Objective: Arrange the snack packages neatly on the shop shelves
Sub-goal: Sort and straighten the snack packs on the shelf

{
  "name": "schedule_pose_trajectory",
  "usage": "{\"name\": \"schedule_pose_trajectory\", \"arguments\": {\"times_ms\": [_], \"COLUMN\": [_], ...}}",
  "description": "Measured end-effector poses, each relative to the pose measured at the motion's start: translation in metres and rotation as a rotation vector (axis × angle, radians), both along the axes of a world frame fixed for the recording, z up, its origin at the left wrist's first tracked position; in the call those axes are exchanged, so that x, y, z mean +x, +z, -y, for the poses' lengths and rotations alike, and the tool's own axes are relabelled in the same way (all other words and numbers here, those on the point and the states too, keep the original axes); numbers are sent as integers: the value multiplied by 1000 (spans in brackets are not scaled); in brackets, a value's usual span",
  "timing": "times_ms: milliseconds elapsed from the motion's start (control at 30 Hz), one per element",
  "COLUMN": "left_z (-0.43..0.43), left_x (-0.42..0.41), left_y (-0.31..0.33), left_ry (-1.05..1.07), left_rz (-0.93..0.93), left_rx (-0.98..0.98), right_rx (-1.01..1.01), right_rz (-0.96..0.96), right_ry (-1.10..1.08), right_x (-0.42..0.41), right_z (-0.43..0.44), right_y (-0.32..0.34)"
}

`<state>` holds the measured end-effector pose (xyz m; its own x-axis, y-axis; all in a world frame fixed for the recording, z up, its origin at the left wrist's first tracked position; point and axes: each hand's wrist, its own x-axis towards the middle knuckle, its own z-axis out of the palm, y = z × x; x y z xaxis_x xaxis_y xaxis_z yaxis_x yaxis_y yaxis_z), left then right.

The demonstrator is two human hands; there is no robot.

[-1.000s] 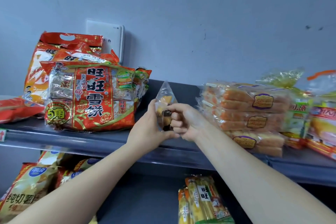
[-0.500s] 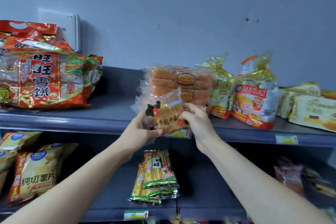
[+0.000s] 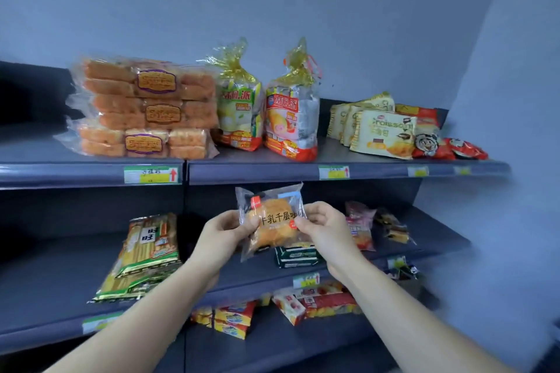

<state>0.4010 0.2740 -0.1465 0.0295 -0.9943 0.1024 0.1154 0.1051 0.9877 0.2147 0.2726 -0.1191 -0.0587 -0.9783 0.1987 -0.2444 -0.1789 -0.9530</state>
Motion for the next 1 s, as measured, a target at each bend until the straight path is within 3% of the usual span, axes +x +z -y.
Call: {"name": "schedule_pose_trajectory", "arguments": {"times_ms": [300,600,800,1000], "left_z": [79,192,251,303], "left_x": [-122,-263,-335,-401], "left_y": [-47,-84,-101,-128], "left_ry": [-39,-143,-175,-168], "left_rz": [130,193,168,300], "left_rx": [143,201,283,292], "right_rx": [156,302,380,454], "right_rz": [-89,-215,-202,-179], "right_ry": [-173,-349,-445,-497], "right_x": [-131,-270,-331,-384], "right_z": [30,120,180,245], "right_y": [-47,-84,-112,-141]}}
